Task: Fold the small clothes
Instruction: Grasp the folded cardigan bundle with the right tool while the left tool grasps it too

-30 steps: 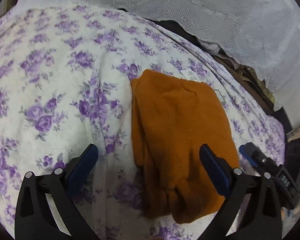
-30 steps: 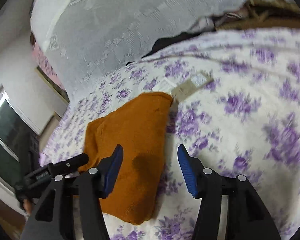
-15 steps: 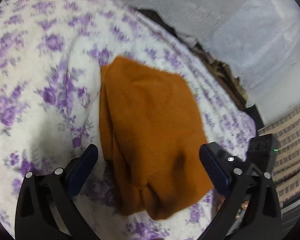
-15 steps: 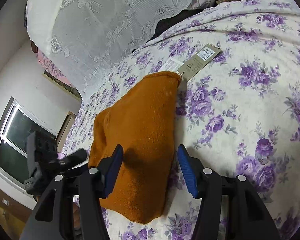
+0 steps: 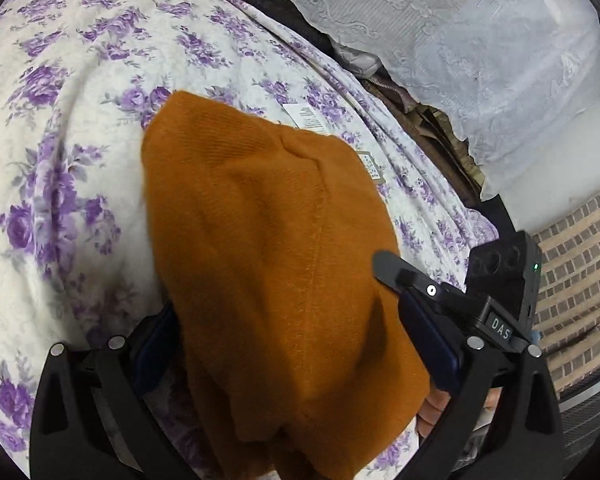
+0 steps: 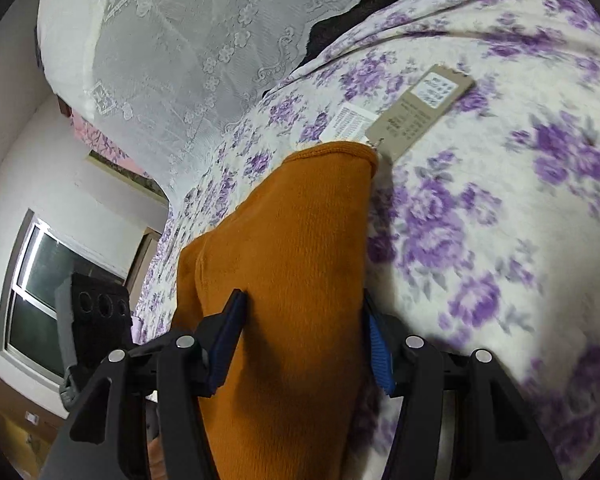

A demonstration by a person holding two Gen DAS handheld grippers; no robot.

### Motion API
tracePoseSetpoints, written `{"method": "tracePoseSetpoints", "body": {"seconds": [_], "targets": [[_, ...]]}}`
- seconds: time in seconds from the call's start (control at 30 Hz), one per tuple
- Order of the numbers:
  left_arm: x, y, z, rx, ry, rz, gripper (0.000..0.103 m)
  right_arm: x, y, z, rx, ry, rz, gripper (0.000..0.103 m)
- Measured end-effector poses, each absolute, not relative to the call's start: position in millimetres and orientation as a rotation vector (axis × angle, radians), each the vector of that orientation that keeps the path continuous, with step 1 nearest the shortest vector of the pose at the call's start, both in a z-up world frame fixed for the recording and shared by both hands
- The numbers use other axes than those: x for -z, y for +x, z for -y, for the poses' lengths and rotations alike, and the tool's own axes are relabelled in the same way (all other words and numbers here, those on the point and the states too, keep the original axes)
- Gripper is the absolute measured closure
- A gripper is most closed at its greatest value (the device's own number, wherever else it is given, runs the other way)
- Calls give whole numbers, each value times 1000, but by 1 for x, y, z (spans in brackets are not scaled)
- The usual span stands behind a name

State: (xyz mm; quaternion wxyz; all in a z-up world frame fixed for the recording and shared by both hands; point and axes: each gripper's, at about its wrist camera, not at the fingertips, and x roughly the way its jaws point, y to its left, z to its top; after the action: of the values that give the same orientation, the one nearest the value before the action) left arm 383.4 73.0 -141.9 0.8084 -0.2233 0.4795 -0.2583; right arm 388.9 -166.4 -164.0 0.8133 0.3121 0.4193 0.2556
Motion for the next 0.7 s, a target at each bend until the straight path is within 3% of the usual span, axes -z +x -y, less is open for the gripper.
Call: {"method": "tracePoseSetpoints", "body": {"seconds": [0.17,0.23,0.5,0.7], "targets": [[139,378,-67,529,-427,-1005,11,159,383,163,-546,632,-857,59],[138,377,-68,518,-424,-999,25,153,376,162,-543,602,-823,61],[133,368,-65,562,-419,-986,51,144,360,174,-514,602,-782,64],[133,354,-50,625,-402,-1018,54,143,343,193,-491,634,-789,64]]}}
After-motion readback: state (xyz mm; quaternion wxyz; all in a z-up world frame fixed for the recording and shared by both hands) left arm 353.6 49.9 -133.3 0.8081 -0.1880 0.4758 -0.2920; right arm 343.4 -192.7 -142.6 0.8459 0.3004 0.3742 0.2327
